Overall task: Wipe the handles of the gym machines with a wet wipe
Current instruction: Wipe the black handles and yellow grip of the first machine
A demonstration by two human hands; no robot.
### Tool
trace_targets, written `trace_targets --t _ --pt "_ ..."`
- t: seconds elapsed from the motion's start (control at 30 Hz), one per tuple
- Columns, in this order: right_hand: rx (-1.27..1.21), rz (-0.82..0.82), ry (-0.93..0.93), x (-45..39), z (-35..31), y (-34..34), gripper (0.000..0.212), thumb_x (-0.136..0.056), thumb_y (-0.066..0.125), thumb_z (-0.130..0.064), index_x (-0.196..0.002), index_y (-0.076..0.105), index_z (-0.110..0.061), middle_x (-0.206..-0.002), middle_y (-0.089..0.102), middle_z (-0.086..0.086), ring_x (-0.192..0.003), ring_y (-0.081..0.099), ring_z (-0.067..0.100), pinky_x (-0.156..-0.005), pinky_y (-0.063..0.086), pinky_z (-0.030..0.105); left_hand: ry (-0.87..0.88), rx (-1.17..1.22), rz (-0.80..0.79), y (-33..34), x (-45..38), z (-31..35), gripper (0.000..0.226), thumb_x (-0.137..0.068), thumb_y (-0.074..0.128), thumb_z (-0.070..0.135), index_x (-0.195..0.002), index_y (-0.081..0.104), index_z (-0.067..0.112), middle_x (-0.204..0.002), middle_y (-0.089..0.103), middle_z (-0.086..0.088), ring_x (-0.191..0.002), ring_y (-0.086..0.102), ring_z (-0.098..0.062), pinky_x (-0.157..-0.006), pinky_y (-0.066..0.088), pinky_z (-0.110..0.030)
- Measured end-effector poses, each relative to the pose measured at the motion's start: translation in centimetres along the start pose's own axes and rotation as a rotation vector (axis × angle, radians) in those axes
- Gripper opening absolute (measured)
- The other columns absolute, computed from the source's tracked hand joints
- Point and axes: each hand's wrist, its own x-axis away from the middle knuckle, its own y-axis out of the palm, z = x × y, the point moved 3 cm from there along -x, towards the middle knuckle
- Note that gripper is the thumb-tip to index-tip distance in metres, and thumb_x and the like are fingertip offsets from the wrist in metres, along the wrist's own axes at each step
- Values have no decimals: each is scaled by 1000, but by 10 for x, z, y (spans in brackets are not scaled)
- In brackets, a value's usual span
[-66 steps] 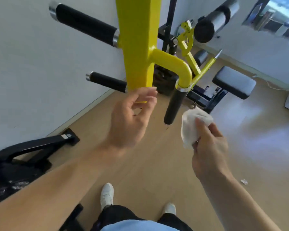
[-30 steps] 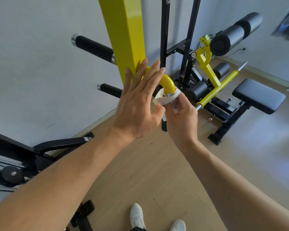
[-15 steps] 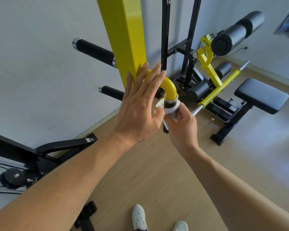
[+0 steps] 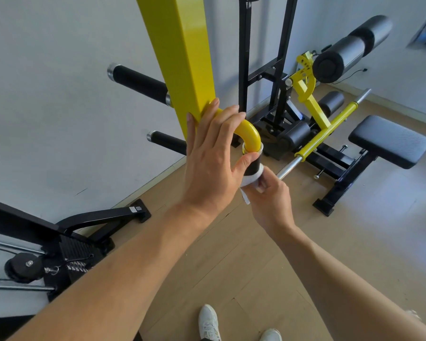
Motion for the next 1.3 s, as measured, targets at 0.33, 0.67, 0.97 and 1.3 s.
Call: trace_targets --t 0.33,0.67,0.97,1.3 --pt "-90 55 -93 -7 -14 -8 24 -87 72 -25 -111 67 -24 -89 71 -9 -84 67 15 -71 57 35 28 25 -17 1 0 0 52 -95 67 26 -142 51 11 -151 51 -4 -151 29 -28 -122 15 -60" --pt "-162 84 -127 -17 -34 -13 27 -85 74 -29 -111 67 -32 -87 72 -5 -82 66 16 -71 54 31 23 56 -137 -6 -6 -6 58 -96 53 2 -152 41 14 -161 38 1 -155 18 -24 -123 14 -59" --pt "-127 -193 65 -34 -15 3 18 -91 68 -32 -103 58 -38 -75 64 -13 -65 55 6 -60 48 28 27 51 -156 -5 -10 -7 71 -89 65 7 -154 38 13 -162 36 -1 -156 17 -24 -124 13 -58" --pt "-58 11 -47 -51 -47 -6 27 -84 73 -16 -67 58 -30 -58 59 -12 -53 51 1 -53 44 22 37 62 -150 -2 -8 -2 68 -91 64 9 -154 37 14 -162 35 0 -156 16 -23 -125 12 -57"
